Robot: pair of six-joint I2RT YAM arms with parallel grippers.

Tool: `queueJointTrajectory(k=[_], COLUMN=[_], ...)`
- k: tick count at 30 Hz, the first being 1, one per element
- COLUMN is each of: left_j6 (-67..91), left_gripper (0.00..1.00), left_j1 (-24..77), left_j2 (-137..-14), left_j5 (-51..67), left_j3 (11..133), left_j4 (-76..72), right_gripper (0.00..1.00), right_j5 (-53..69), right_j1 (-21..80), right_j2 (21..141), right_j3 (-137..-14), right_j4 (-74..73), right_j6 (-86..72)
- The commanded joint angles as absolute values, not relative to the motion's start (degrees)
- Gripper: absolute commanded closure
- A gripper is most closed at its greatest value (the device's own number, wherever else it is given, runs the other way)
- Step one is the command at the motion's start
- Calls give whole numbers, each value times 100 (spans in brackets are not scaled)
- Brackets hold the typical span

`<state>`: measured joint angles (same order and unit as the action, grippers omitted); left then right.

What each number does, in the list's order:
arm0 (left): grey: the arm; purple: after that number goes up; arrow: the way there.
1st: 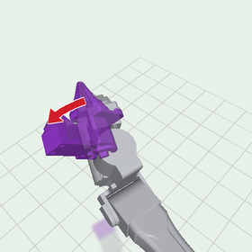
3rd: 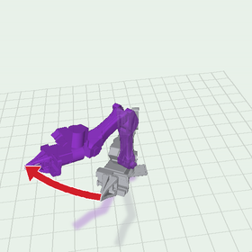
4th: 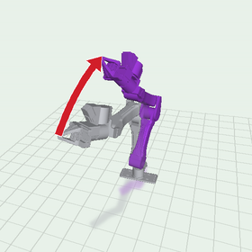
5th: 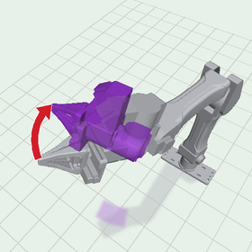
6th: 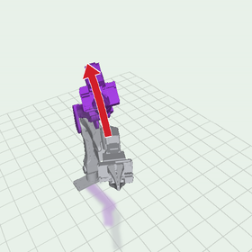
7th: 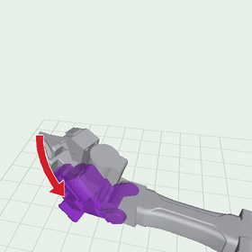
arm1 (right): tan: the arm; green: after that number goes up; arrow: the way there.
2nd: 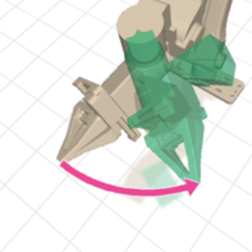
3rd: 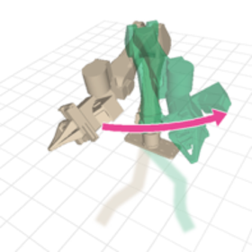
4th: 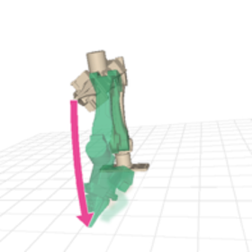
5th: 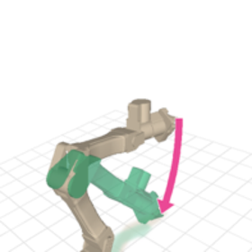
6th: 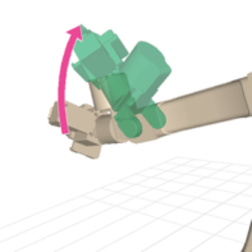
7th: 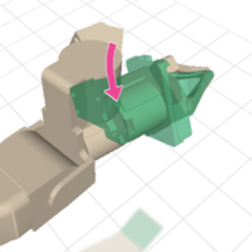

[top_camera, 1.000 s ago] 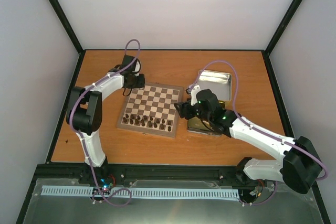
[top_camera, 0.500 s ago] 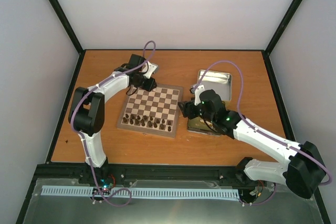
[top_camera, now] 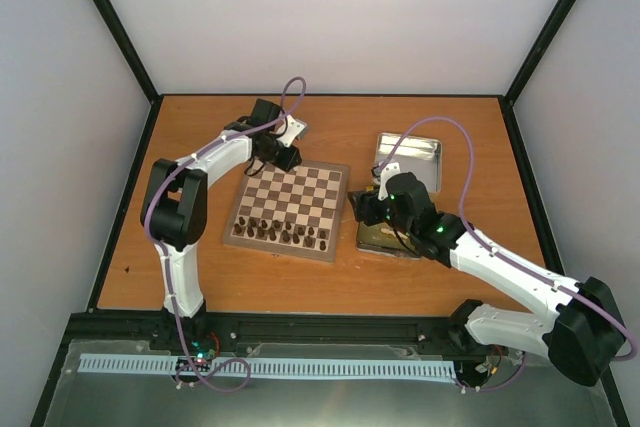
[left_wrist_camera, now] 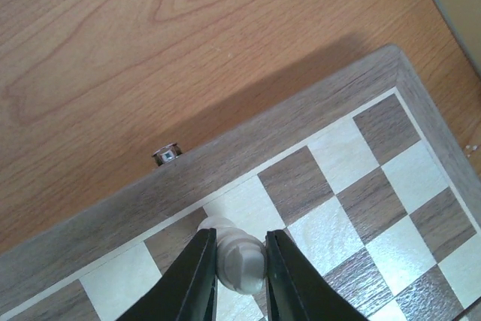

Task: Set up the chess pieces on the board
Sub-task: Adjust the chess piece on the chessboard.

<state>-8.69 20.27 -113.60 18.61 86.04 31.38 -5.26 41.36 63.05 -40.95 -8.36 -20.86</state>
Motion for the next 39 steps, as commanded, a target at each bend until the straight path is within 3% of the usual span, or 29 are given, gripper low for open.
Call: queueJointTrajectory(k=[1,12,39], left_j6=[-1175,-992,-1079], left_gripper=[82,82,83], left_j1=[2065,2065,2057], left_j2=[-11380,-11408,-11451], left_j5=[1780,1082,1186], left_j3=[8807,8634,8464], left_j4=[3224,2883,3096], right_gripper=[29,28,28], right_j5=[-681,-651,-533], right_j1=[4080,4063,4043], right_j2=[6293,6359,6420], right_j3=[-4050,-4052,-3994], right_j4=[-784,-783,-752], right_j6=[-2205,-2239,-2328])
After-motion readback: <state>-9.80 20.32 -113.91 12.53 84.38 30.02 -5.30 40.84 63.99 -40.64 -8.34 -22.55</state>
